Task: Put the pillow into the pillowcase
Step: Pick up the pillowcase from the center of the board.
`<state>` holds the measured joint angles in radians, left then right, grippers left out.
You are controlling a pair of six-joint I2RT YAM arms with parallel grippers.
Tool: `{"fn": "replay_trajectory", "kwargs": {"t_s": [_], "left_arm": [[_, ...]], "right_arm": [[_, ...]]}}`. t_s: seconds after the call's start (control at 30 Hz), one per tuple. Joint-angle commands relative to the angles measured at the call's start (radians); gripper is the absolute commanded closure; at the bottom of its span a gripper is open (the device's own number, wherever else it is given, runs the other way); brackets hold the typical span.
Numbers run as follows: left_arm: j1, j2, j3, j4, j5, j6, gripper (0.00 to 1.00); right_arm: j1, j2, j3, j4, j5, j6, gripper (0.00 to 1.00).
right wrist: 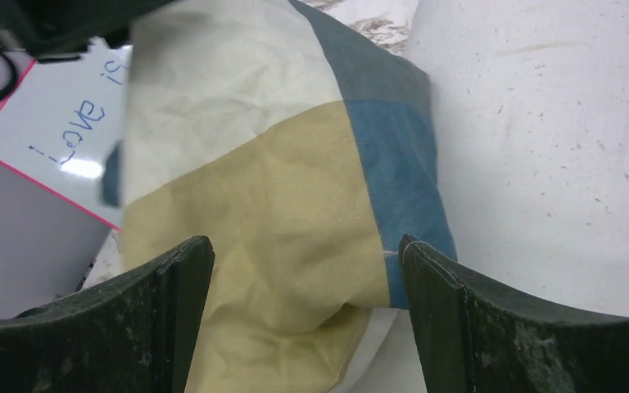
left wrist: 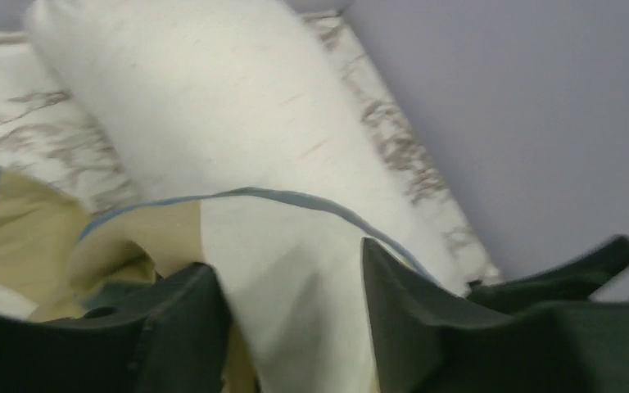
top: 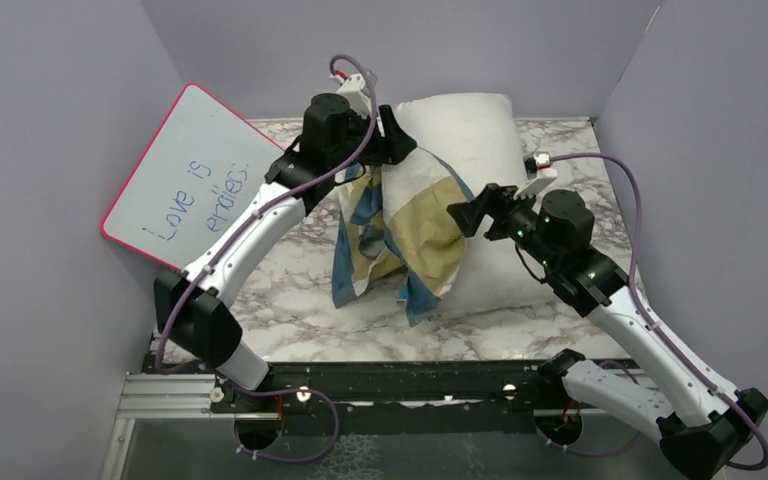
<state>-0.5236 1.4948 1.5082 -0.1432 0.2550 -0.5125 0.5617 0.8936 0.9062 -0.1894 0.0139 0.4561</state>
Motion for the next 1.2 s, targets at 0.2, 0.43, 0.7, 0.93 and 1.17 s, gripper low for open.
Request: {"fn": "replay_trajectory", "kwargs": {"t_s": [0.2,0.43,0.7,0.93,1.17], "left_arm": [[0.045,0.05,-0.057,-0.349,-0.166,0.141,0.21],[0.156,0.048,-0.2,-0.268,0.032,0.082,0.26],[0.189,0.074,-0.267,-0.133,0.15,0.031,0.29],[0.196,0.11,-0.286,-0.072,0.232,-0.002,0.32],[0.199,0.127,-0.284,-0.029,0.284,-0.051,0.32]], "right_arm": [[0.006,0.133,0.092,-0.172,-0.211,-0.051,0.2],[0.165,0.185,0.144,-0.251,-0.149,-0.126,0.26],[0.33,0.157,0.025,0.0,-0.307,-0.495,0.27],[0.391,0.186,-0.082,0.091,-0.392,-0.845,0.27],[0.432,0.24,-0.157,0.198,-0.415,-1.082,0.22]]}}
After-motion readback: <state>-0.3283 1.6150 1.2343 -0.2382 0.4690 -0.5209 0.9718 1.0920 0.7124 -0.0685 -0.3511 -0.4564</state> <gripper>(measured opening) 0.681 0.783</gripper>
